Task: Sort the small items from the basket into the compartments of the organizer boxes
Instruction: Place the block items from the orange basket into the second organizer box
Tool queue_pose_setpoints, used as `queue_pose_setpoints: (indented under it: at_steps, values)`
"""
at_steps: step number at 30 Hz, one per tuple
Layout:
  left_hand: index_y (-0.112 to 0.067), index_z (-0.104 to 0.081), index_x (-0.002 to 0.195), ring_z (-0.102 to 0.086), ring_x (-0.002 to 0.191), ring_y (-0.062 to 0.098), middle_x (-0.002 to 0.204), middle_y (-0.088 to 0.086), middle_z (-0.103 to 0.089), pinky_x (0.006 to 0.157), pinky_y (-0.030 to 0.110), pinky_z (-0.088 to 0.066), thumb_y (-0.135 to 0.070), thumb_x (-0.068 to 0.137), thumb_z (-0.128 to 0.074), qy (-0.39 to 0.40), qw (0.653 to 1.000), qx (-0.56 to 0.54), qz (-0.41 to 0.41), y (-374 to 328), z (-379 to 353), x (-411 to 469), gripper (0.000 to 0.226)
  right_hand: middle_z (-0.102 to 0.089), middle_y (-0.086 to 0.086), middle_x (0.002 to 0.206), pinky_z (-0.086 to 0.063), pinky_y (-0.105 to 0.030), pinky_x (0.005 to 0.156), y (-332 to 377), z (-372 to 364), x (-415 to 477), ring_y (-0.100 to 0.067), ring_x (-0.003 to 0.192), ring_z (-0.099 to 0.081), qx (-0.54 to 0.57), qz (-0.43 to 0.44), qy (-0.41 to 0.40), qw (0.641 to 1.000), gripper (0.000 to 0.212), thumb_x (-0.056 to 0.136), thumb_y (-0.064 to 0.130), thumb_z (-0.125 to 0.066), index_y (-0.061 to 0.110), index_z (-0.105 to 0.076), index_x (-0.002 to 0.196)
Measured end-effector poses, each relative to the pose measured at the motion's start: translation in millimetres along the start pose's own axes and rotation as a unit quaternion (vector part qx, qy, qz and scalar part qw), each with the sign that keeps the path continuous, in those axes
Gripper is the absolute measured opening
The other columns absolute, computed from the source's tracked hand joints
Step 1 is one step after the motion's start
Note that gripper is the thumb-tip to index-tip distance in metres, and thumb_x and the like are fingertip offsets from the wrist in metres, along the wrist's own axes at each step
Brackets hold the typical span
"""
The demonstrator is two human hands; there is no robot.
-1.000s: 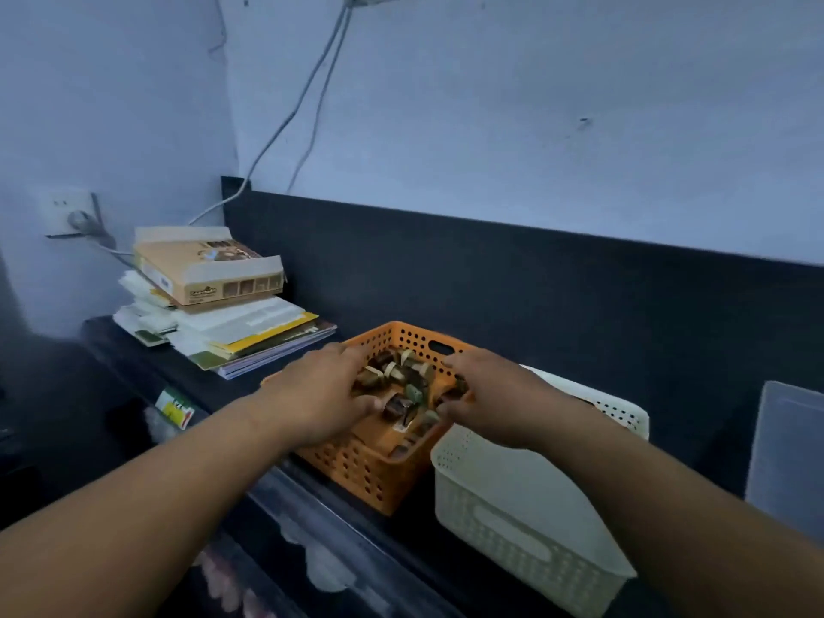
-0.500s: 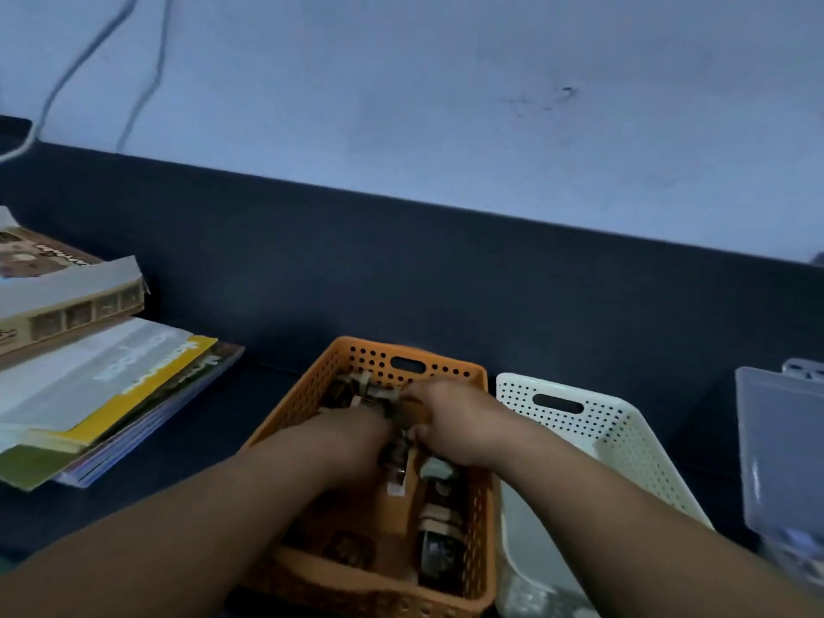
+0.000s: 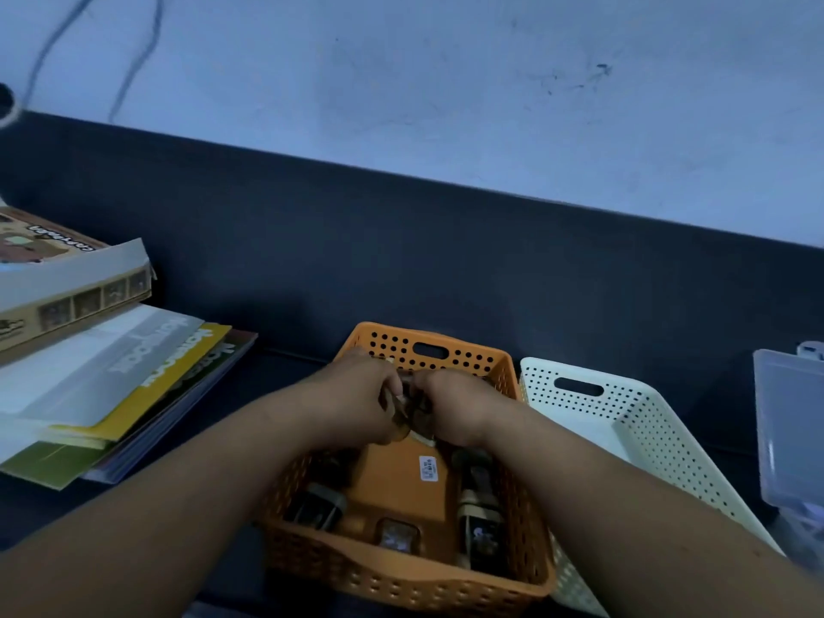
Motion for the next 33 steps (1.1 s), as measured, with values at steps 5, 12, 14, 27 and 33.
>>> queue_pose_setpoints:
  at_steps: [5, 12, 14, 27, 33]
  values:
    - [-0.026, -0.059, 0.104, -0.055, 0.085, 0.006, 0.099, -0.009, -0.052, 0.074, 0.031, -0.055, -0.021, 0.071, -0.075, -0.058, 0.994, -0.088, -0.013, 0, 18, -9, 0.037, -0.060, 0.005, 0.094, -0.050, -0.029, 0.068, -12, 28, -15, -0.016, 0.081, -0.059, 0.183, -0.029, -0.093, 0.978, 0.029, 0.082, 0.013, -0.064, 0.033, -0.052, 0.099]
    - [-0.026, -0.057, 0.101, -0.066, 0.081, 0.012, 0.092, -0.007, -0.064, 0.075, 0.035, -0.056, -0.019, 0.068, -0.080, -0.108, 0.974, -0.194, -0.039, -34, 23, -2, 0.040, -0.064, -0.007, 0.089, -0.053, -0.049, 0.087, -49, 55, -68, -0.023, 0.083, -0.061, 0.438, -0.066, -0.164, 0.881, 0.024, 0.069, 0.012, -0.072, 0.013, -0.062, 0.091]
    - [-0.021, -0.057, 0.107, -0.065, 0.081, 0.012, 0.094, -0.006, -0.063, 0.072, 0.028, -0.053, -0.018, 0.071, -0.079, -0.107, 0.971, -0.204, -0.066, -57, 18, -2, 0.042, -0.062, -0.012, 0.091, -0.054, -0.047, 0.086, -61, 59, -89, -0.024, 0.083, -0.062, 0.495, -0.068, -0.177, 0.848, 0.019, 0.075, 0.001, -0.067, 0.009, -0.060, 0.091]
    - [-0.027, -0.057, 0.107, -0.066, 0.083, 0.015, 0.094, -0.004, -0.066, 0.074, 0.035, -0.055, -0.026, 0.059, -0.076, -0.034, 0.953, -0.234, -0.188, -262, -76, -35, 0.052, -0.055, -0.009, 0.094, -0.052, -0.036, 0.079, -165, 73, -283, -0.020, 0.080, -0.055, 0.506, -0.085, -0.265, 0.816, 0.042, 0.086, -0.008, -0.052, 0.029, -0.055, 0.104]
    - [-0.024, -0.055, 0.114, -0.062, 0.086, 0.014, 0.101, -0.001, -0.063, 0.075, 0.028, -0.052, -0.013, 0.073, -0.073, 0.009, 0.944, -0.224, -0.242, -391, -159, -70, 0.046, -0.063, -0.004, 0.088, -0.046, -0.034, 0.072, -256, 56, -425, -0.016, 0.077, -0.056, 0.448, -0.182, -0.352, 0.802, 0.017, 0.085, 0.010, -0.066, 0.023, -0.061, 0.095]
Point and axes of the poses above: each hand's wrist, its own x-axis towards the middle knuckle, its own z-axis out of the back of the hand, y = z × x, the point moved 4 cm from there along x, towards the middle knuckle
